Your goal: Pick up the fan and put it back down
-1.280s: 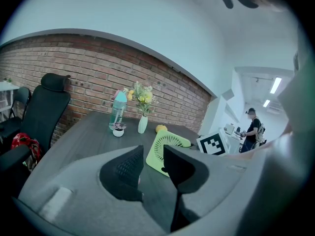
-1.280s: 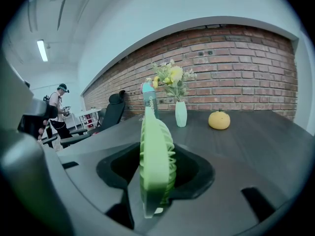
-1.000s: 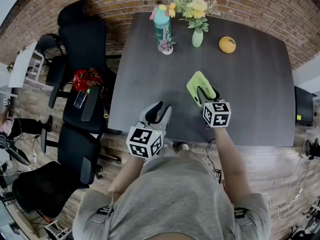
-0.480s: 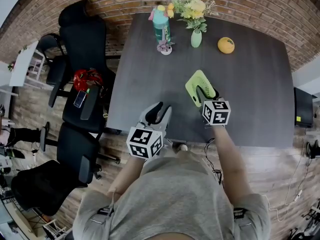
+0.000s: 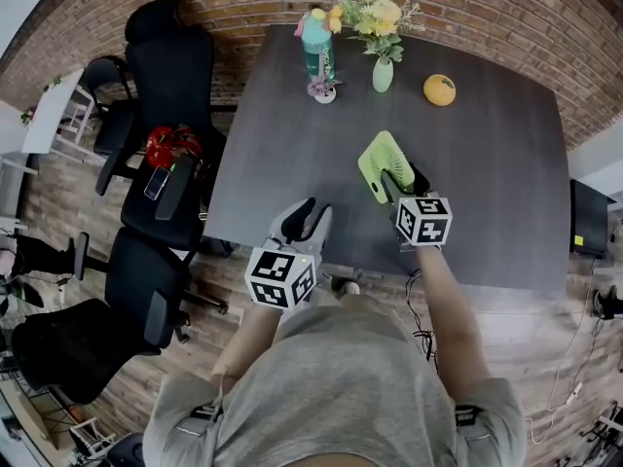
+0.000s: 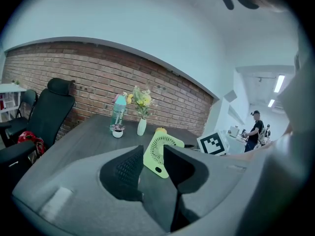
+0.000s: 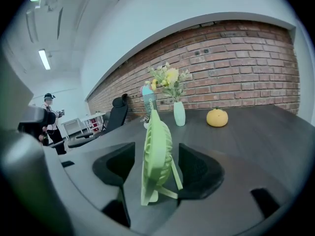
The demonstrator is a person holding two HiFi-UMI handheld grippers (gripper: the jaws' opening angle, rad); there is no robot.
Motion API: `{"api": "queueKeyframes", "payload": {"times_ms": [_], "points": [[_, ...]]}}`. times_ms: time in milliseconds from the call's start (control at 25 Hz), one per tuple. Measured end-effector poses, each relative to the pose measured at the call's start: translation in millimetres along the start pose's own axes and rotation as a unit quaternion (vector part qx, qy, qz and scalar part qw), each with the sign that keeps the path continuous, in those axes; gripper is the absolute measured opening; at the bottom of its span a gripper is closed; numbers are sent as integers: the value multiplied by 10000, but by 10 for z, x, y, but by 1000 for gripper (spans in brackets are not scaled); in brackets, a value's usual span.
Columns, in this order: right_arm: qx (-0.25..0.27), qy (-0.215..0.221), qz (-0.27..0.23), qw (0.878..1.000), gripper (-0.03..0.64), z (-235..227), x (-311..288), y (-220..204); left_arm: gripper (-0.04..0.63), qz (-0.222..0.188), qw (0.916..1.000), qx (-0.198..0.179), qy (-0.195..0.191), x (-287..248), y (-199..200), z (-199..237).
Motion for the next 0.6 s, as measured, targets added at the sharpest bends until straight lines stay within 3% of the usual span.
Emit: {"api": "queueKeyframes", "payload": {"times_ms": [240, 600], "points": [[6, 55, -84, 9999, 263, 88, 335, 8, 115, -107, 9999, 76, 76, 150, -53, -101], [240, -229, -210, 9992, 254, 297, 874, -26, 115, -169, 9998, 48, 59, 326, -97, -164]]}}
Point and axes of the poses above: the fingertips, and each gripper's own axes: x backward along the fingers, z to its left, y out of its top, the point moved 2 cm from there along x, backward along the fingers, and after that the axes turned 12 degrees about x, right-handed, at the moved point
